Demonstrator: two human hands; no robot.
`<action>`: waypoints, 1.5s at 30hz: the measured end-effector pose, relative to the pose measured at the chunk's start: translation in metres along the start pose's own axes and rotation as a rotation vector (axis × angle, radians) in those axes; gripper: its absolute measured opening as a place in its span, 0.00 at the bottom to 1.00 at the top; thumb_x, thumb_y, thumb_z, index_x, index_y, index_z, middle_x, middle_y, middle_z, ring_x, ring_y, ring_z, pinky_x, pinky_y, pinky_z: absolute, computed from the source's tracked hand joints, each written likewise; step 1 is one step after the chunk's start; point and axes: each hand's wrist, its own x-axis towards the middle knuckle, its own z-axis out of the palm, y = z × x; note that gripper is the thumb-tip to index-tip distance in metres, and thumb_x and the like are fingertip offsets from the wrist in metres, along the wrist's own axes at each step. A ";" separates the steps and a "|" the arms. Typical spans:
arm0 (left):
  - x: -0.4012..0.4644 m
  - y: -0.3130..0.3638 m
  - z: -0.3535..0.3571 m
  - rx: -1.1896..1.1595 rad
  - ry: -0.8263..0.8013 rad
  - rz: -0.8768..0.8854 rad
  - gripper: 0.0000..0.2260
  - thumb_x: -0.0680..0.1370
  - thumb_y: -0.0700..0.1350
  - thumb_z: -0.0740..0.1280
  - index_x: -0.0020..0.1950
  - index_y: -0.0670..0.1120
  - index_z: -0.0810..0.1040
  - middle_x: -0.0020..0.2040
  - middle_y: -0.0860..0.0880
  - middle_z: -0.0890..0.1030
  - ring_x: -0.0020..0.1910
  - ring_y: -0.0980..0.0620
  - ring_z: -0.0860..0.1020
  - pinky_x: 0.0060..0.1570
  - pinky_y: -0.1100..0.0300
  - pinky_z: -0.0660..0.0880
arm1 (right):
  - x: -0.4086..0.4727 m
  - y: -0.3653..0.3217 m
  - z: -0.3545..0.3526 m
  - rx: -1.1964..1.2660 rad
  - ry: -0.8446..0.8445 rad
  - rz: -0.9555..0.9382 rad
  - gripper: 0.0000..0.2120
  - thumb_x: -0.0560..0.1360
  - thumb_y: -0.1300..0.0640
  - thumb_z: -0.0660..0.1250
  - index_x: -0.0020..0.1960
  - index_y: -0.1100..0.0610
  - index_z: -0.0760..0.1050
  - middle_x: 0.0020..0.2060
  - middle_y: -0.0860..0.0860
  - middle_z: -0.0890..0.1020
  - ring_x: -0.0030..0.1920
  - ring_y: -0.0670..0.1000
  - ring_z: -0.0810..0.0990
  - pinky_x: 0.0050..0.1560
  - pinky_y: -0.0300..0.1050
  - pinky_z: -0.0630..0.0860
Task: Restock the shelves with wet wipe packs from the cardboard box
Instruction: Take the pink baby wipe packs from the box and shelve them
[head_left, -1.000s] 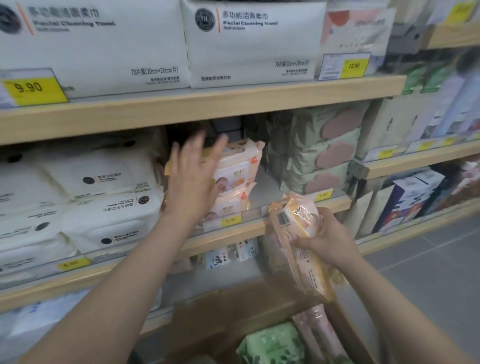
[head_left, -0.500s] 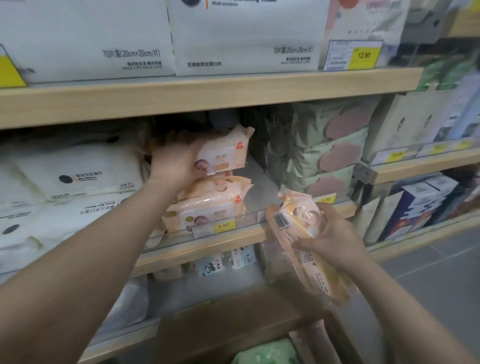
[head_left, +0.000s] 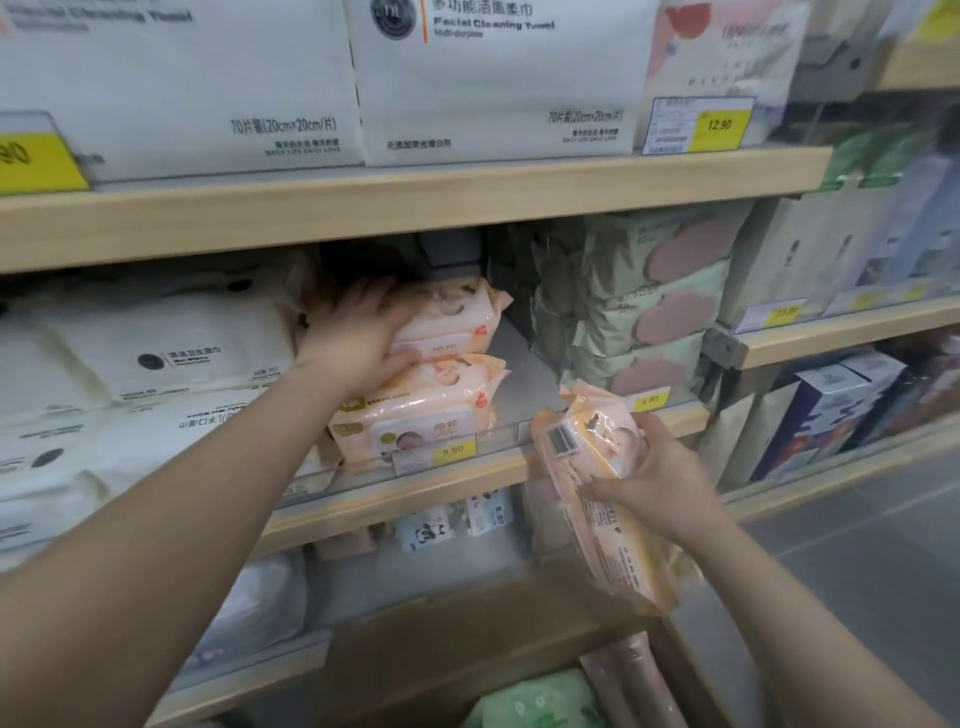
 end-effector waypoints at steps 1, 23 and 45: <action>-0.002 0.000 -0.001 0.010 -0.001 0.017 0.29 0.75 0.60 0.63 0.74 0.60 0.58 0.75 0.47 0.58 0.73 0.44 0.56 0.68 0.46 0.59 | -0.001 -0.002 0.000 -0.001 -0.002 0.003 0.35 0.57 0.46 0.79 0.58 0.45 0.65 0.44 0.45 0.80 0.43 0.51 0.80 0.45 0.54 0.79; -0.116 0.154 0.002 -1.519 -0.598 -0.166 0.48 0.64 0.50 0.76 0.73 0.67 0.48 0.70 0.59 0.66 0.65 0.54 0.71 0.63 0.49 0.72 | -0.030 -0.007 -0.034 0.622 -0.272 0.053 0.15 0.76 0.49 0.66 0.62 0.42 0.69 0.54 0.49 0.80 0.49 0.49 0.83 0.44 0.43 0.80; -0.100 0.130 -0.011 -1.444 -0.368 -0.283 0.38 0.55 0.60 0.79 0.62 0.50 0.73 0.55 0.55 0.80 0.52 0.60 0.79 0.47 0.66 0.77 | -0.021 0.001 -0.048 0.237 -0.047 -0.036 0.43 0.62 0.31 0.70 0.68 0.52 0.62 0.63 0.50 0.71 0.63 0.49 0.71 0.64 0.54 0.72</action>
